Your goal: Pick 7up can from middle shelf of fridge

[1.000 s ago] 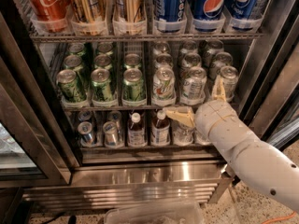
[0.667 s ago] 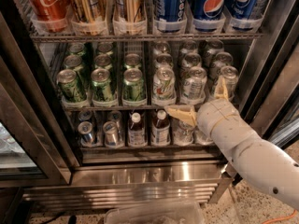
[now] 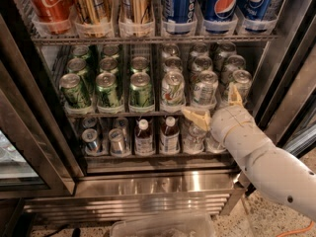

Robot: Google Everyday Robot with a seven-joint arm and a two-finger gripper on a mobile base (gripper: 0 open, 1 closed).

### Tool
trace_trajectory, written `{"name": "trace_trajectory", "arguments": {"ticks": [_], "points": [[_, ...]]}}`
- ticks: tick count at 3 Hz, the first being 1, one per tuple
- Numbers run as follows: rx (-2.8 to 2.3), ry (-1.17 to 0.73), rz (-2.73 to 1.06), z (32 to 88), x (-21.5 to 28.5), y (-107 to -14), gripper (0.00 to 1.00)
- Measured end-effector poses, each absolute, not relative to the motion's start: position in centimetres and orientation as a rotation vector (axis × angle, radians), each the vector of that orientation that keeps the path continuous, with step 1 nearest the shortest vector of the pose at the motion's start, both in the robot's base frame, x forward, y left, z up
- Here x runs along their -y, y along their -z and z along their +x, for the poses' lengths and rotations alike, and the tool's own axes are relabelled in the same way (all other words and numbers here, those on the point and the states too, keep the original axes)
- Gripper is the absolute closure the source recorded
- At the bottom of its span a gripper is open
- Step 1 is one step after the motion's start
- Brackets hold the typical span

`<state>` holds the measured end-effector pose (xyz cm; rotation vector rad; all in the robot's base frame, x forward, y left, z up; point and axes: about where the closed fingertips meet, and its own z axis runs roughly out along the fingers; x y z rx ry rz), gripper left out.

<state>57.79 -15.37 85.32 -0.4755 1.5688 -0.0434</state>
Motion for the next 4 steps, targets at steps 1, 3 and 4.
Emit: {"name": "trace_trajectory", "arguments": {"ticks": [1,3,4], "points": [[-1.581,0.061,-0.446,58.26,16.33,-84.51,0.13],[-1.576,0.063,-0.429,58.82,16.49,-83.55,0.26],[-1.564,0.057,-0.436,59.04,15.86,-83.52,0.28]]}}
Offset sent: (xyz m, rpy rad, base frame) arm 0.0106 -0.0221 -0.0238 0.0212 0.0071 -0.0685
